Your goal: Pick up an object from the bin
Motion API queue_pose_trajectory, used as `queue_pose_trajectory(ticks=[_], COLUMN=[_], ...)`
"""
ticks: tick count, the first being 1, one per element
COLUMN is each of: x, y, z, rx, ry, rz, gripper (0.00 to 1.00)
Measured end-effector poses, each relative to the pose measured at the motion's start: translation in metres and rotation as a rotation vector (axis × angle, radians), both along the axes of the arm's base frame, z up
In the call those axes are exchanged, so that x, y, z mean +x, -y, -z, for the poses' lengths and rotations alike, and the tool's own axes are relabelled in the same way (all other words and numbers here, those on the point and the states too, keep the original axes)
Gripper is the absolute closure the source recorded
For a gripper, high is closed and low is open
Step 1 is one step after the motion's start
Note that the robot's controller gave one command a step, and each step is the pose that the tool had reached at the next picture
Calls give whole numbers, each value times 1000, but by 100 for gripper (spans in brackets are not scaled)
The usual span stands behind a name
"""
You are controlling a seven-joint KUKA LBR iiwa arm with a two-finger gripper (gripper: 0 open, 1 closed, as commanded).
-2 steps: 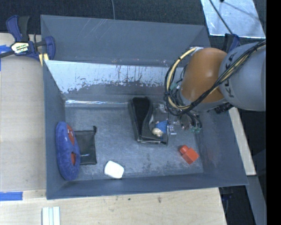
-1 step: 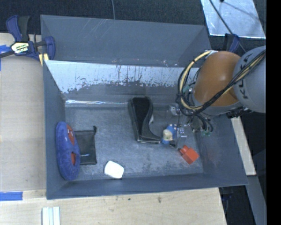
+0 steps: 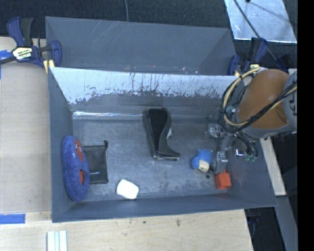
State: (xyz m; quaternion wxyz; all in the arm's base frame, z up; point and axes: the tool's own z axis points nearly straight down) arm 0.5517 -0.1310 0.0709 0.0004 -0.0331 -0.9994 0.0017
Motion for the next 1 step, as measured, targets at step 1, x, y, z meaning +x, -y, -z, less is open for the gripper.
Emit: queue_pose_trajectory(ticks=[1], x=[-26], y=[-23], z=[1], rx=[3], ry=[1], rz=[-142], gripper=[0])
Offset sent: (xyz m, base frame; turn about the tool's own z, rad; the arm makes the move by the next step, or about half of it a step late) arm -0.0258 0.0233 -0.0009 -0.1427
